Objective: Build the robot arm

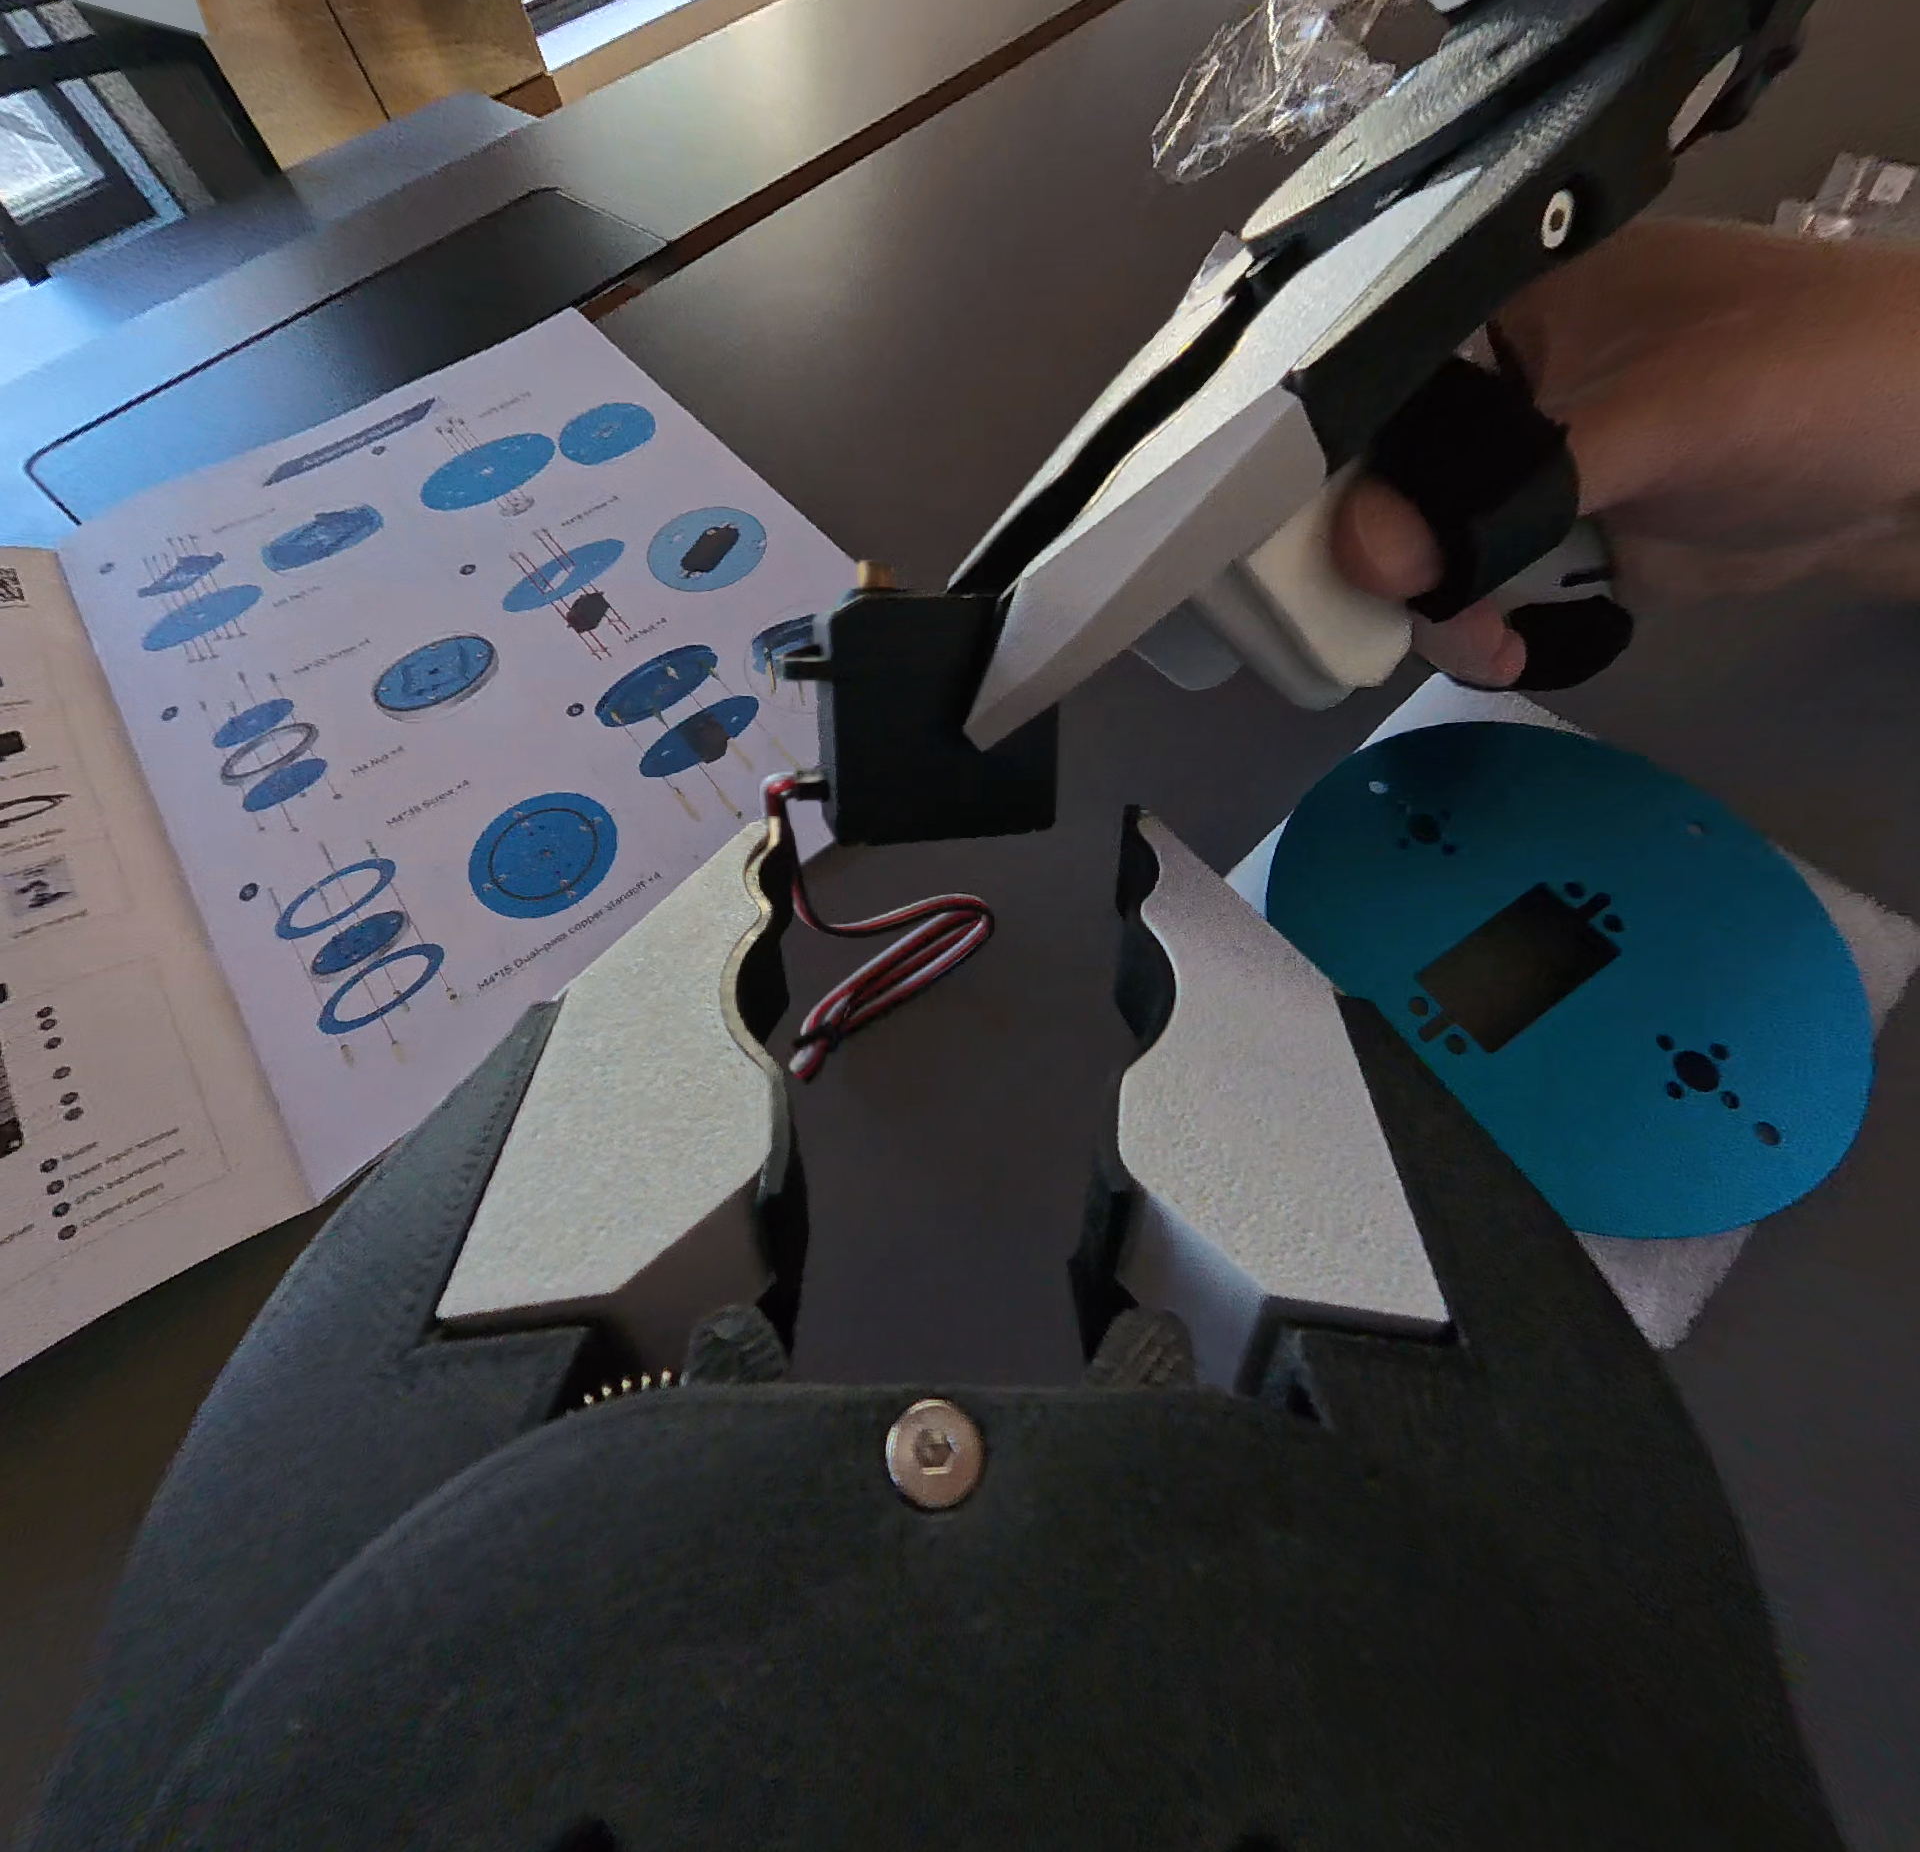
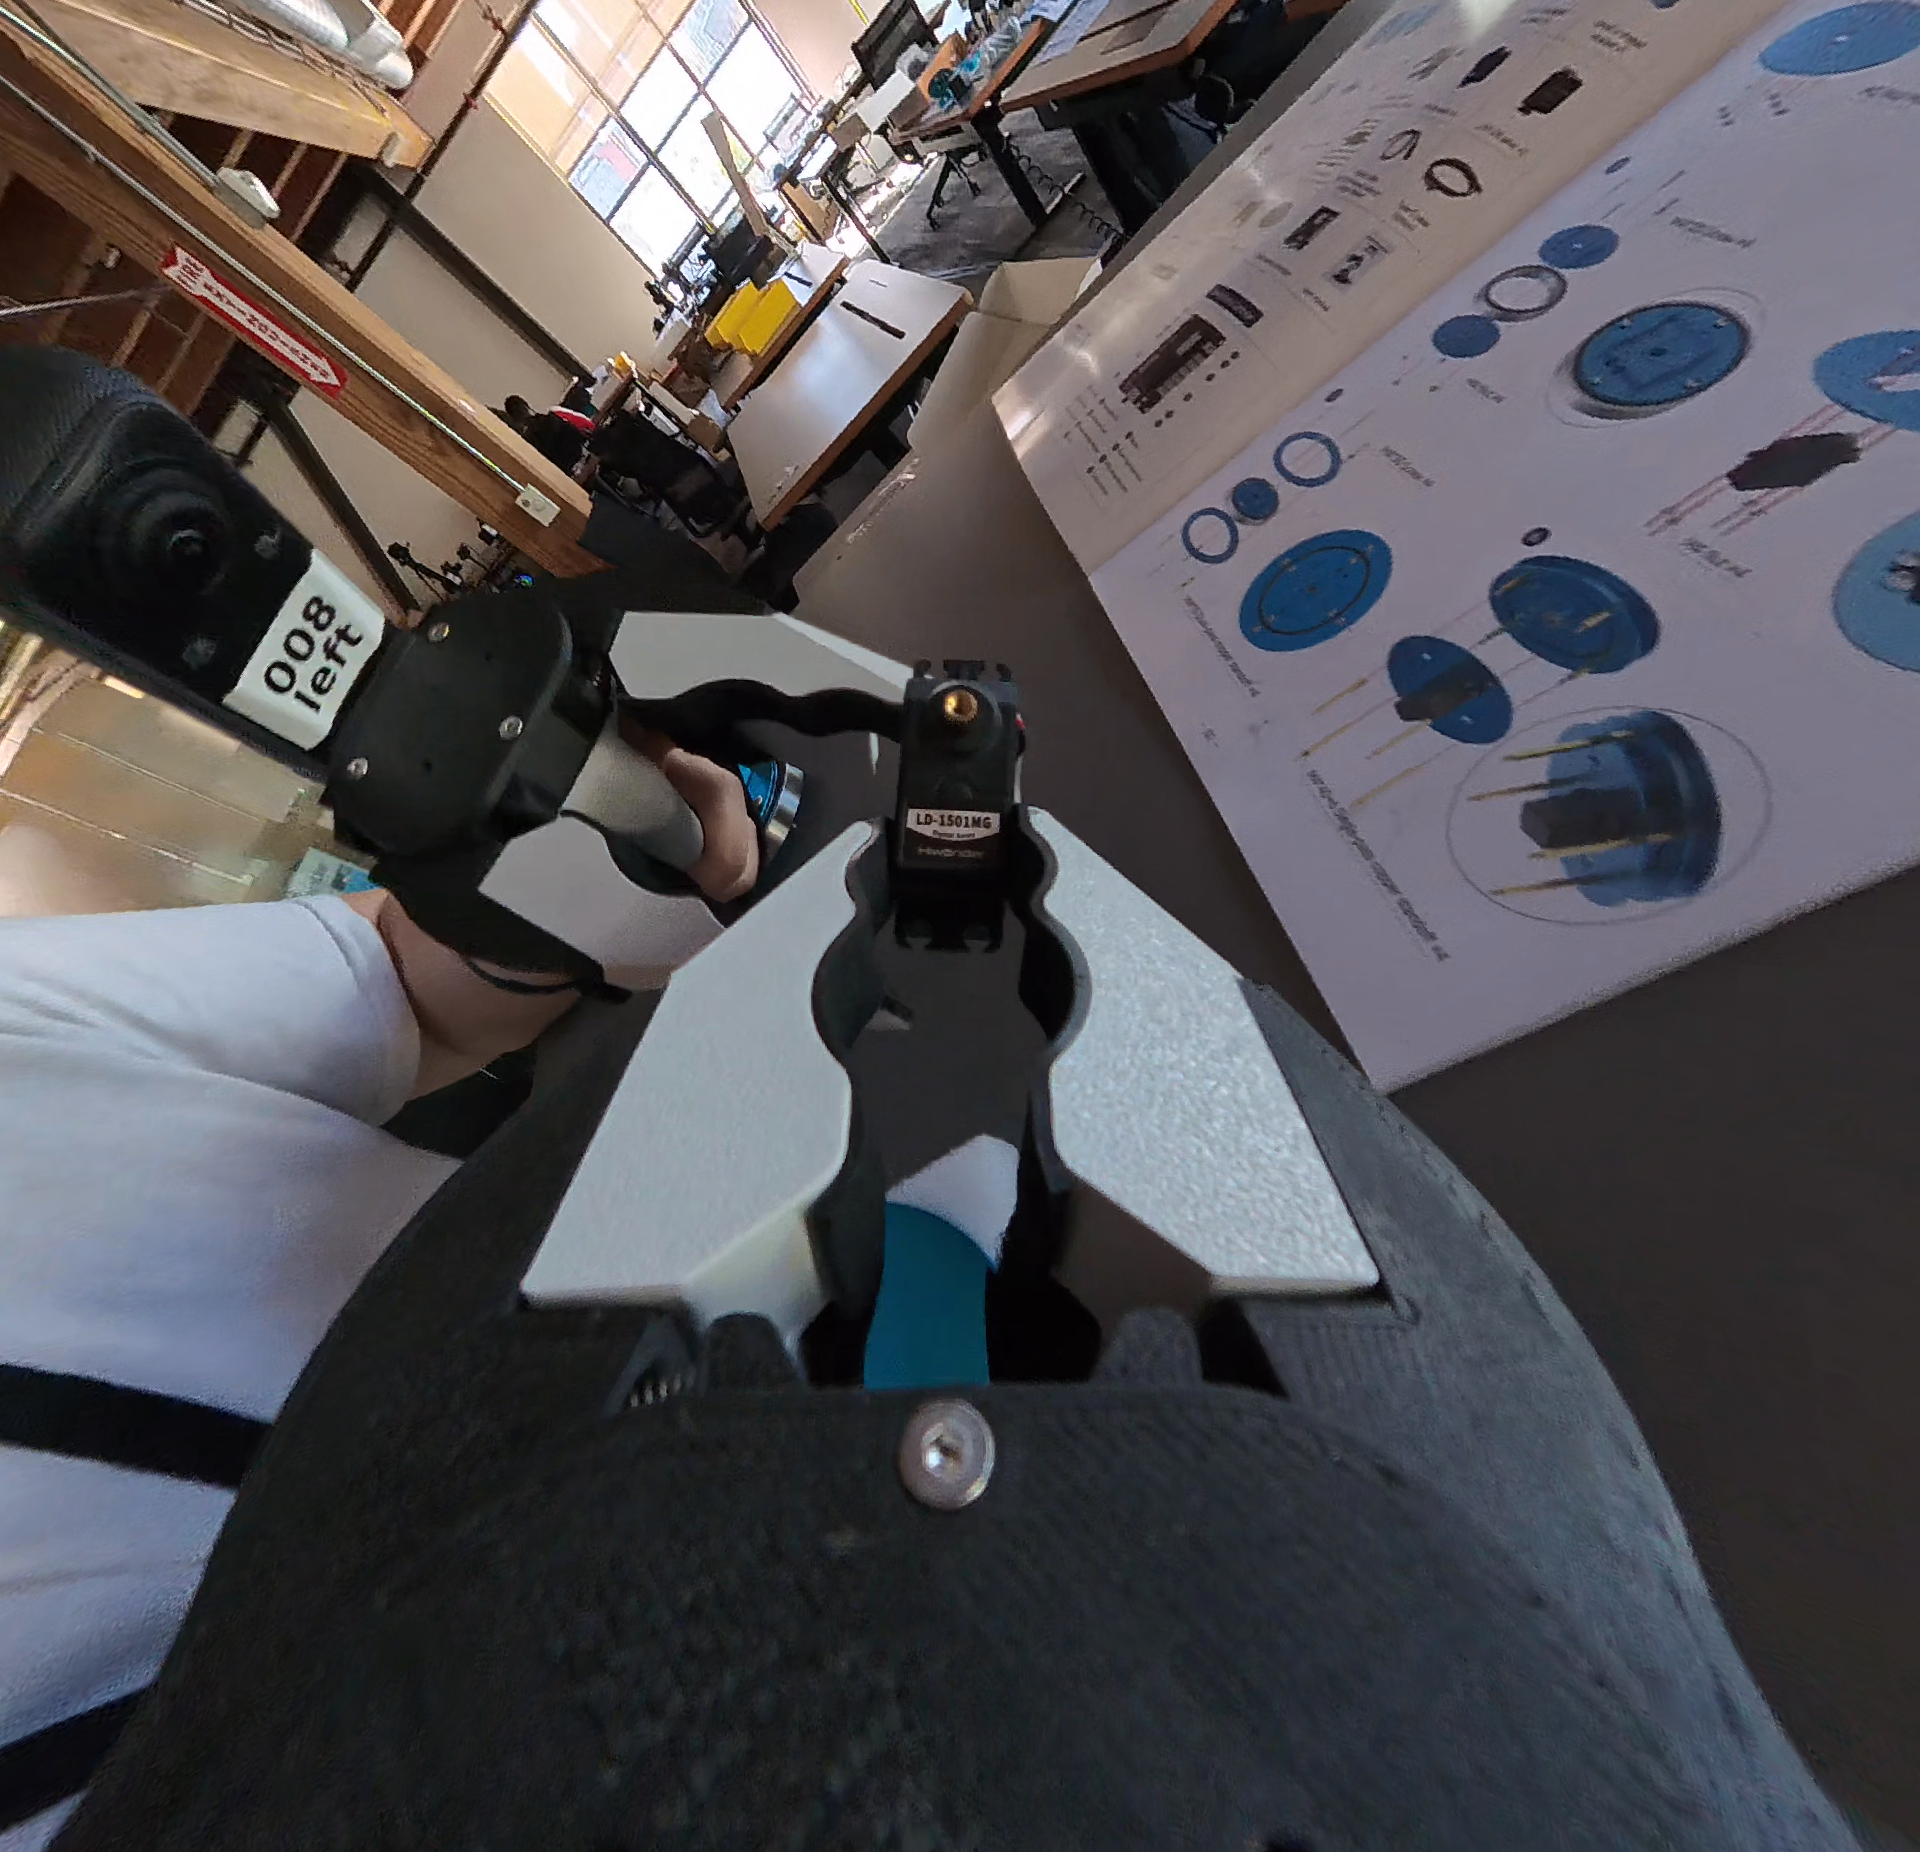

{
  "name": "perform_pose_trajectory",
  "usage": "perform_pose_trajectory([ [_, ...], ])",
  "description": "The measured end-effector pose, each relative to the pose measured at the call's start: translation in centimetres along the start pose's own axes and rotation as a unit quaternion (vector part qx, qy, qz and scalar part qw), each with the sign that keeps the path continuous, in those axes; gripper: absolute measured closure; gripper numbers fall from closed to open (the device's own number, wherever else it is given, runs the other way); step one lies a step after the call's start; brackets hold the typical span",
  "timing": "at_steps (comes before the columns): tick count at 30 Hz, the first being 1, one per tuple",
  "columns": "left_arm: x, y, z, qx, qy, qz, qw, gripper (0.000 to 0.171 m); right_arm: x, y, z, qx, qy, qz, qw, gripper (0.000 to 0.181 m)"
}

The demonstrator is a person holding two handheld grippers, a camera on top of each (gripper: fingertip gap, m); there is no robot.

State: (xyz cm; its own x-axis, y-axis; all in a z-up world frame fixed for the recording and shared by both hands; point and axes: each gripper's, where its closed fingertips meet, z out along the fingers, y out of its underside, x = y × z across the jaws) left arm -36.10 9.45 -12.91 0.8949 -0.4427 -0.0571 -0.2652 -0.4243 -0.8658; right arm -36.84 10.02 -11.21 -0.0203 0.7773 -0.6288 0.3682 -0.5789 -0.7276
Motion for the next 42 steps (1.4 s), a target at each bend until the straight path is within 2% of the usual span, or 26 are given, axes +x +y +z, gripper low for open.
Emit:
perform_pose_trajectory([
  [5,-1.2,-0.1,-0.3,0.003,-0.056,0.033,0.998,0.123,-0.6,-0.4,0.6,0.013,0.002,0.016,1.0,0.16],
  [12,-1.5,-0.6,-0.7,-0.004,-0.114,0.098,0.989,0.114,-1.4,-0.8,0.8,0.039,-0.019,0.065,0.997,0.16],
  [15,-2.1,-0.3,-0.7,-0.025,-0.148,0.161,0.976,0.123,-1.4,-0.3,0.9,0.026,-0.021,0.074,0.997,0.16],
  [21,-0.8,0.2,-1.5,-0.018,-0.113,0.156,0.981,0.127,-2.6,0.8,0.8,-0.006,-0.035,0.053,0.998,0.16],
  [28,1.1,1.6,-2.7,-0.001,-0.099,0.159,0.982,0.127,-4.0,3.3,0.9,-0.078,-0.069,0.045,0.994,0.158],
  [30,1.2,1.8,-2.9,0.002,-0.108,0.159,0.981,0.127,-4.2,3.6,1.0,-0.083,-0.078,0.054,0.992,0.159],
  [34,1.4,1.7,-3.2,0.012,-0.133,0.16,0.978,0.127,-4.4,3.6,1.0,-0.088,-0.071,0.014,0.993,0.16],
  [39,2.5,1.1,-4.4,0.052,-0.072,0.067,0.994,0.115,-3.8,2.5,0.3,-0.076,-0.055,-0.045,0.995,0.161],
  [41,2.9,1.5,-5.0,0.056,-0.044,0.028,0.997,0.118,-3.2,2.1,-0.2,-0.079,-0.037,-0.096,0.992,0.161],
  [42,3.8,1.9,-5.2,0.054,-0.01,0.015,0.998,0.127,-2.5,1.8,-0.6,-0.08,-0.011,-0.121,0.989,0.161],
])
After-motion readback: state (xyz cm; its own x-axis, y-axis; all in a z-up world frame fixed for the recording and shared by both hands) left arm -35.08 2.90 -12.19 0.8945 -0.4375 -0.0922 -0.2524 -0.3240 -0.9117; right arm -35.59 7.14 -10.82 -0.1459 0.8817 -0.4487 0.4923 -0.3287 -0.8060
